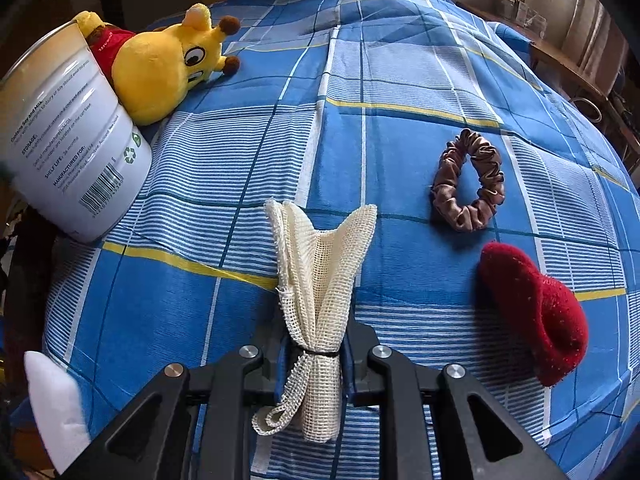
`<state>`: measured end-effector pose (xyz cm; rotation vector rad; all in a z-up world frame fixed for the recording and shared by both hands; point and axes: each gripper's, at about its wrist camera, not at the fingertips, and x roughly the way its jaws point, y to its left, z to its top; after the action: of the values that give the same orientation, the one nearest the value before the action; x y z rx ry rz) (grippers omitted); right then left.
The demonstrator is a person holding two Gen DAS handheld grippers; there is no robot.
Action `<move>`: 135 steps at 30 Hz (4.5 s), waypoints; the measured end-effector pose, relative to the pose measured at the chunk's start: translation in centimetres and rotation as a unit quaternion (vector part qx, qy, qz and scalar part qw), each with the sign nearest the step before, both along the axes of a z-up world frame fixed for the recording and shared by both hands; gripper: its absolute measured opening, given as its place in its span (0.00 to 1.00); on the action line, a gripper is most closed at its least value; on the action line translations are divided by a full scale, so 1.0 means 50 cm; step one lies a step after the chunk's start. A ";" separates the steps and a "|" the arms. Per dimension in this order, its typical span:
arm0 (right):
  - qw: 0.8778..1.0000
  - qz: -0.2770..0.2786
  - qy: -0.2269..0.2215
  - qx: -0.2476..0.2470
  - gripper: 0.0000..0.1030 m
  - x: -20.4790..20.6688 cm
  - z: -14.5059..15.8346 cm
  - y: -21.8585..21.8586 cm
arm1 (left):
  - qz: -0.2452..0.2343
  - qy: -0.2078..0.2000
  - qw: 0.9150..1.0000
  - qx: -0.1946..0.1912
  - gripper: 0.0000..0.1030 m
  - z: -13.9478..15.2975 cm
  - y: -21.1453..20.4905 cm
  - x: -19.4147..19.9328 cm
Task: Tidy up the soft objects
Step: 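Hold the white sponge in left gripper while right lifts the bandage roll, then carry the white sponge into the gold tray and open the left gripper, then carry the beige bandage roll into the gold tray and release with right gripper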
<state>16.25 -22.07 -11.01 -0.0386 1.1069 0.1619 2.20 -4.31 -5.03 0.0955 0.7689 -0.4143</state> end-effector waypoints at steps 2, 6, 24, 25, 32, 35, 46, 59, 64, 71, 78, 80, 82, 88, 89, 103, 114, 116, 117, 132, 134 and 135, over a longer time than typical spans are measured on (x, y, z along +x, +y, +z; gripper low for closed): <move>1.000 0.001 0.000 -0.001 0.19 -0.001 0.000 -0.002 | 0.000 -0.003 1.000 -0.003 0.58 0.008 0.003 -0.006; 1.000 0.004 -0.003 -0.005 0.19 0.000 0.000 0.004 | 0.000 -0.004 1.000 -0.007 0.59 0.017 0.002 -0.009; 1.000 0.012 -0.010 -0.023 0.19 -0.002 -0.001 0.013 | 0.008 -0.007 1.000 -0.018 0.59 0.041 0.010 -0.027; 0.999 0.014 -0.011 -0.026 0.19 -0.003 -0.001 0.014 | 0.009 -0.005 1.000 -0.020 0.59 0.041 0.010 -0.027; 0.999 0.020 -0.016 -0.037 0.19 0.000 -0.004 0.020 | 0.013 -0.005 1.000 -0.026 0.59 0.052 0.022 -0.034; 0.999 0.021 -0.018 -0.038 0.19 -0.001 -0.004 0.020 | 0.019 -0.006 0.999 -0.032 0.59 0.060 0.033 -0.035; 0.996 0.027 -0.030 -0.075 0.19 -0.011 -0.005 0.042 | 0.078 -0.018 0.995 -0.061 0.60 0.100 0.142 -0.031; 0.920 0.123 -0.124 -0.350 0.17 -0.075 -0.055 0.204 | 0.216 -0.022 0.974 -0.061 0.60 0.110 0.352 -0.026; 0.933 0.115 -0.113 -0.321 0.17 -0.067 -0.043 0.189 | 0.267 0.004 0.960 -0.079 0.60 0.092 0.435 -0.027; 0.946 0.104 -0.103 -0.290 0.17 -0.063 -0.035 0.185 | 0.344 0.060 0.930 -0.115 0.60 0.040 0.551 -0.051; 0.953 0.097 -0.098 -0.271 0.17 -0.057 -0.029 0.177 | 0.366 0.093 0.918 -0.120 0.64 -0.001 0.583 -0.029; 0.955 0.093 -0.096 -0.263 0.17 -0.055 -0.027 0.173 | 0.367 0.102 0.918 -0.114 0.65 -0.012 0.587 -0.015; 0.958 0.089 -0.094 -0.254 0.17 -0.054 -0.025 0.169 | 0.368 0.104 0.917 -0.109 0.70 -0.019 0.588 -0.008; 0.965 0.079 -0.090 -0.233 0.17 -0.050 -0.022 0.160 | 0.373 0.106 0.918 -0.083 0.82 -0.036 0.594 -0.007; 0.968 0.073 -0.087 -0.223 0.17 -0.048 -0.019 0.155 | 0.374 0.104 0.918 -0.079 0.83 -0.035 0.596 -0.012; 0.997 -0.013 -0.032 -0.066 0.18 -0.008 0.002 0.076 | 0.386 0.019 0.922 -0.018 0.83 0.023 0.600 -0.077; 0.992 -0.114 -0.029 -0.041 0.18 0.190 0.160 0.075 | 0.374 -0.006 0.927 -0.035 0.84 0.050 0.604 -0.098; 0.991 -0.119 -0.041 -0.050 0.18 0.231 0.200 0.105 | 0.375 -0.011 0.926 -0.040 0.84 0.054 0.611 -0.105; 0.990 -0.121 -0.045 -0.055 0.18 0.249 0.219 0.123 | 0.375 -0.012 0.926 -0.041 0.84 0.055 0.615 -0.108; 0.980 0.137 -0.145 0.022 0.18 0.294 0.425 0.579 | 0.418 -0.014 0.908 -0.036 0.89 0.055 0.682 -0.135; 0.968 0.208 -0.139 0.013 0.18 0.223 0.405 0.654 | 0.421 -0.015 0.906 -0.037 0.89 0.056 0.683 -0.139; 0.963 0.234 -0.136 0.008 0.18 0.194 0.394 0.678 | 0.421 -0.016 0.906 -0.038 0.89 0.057 0.684 -0.141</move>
<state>25.95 11.83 8.68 -0.3004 0.8052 0.5729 -4.82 29.88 -2.20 -0.3001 0.6906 0.3831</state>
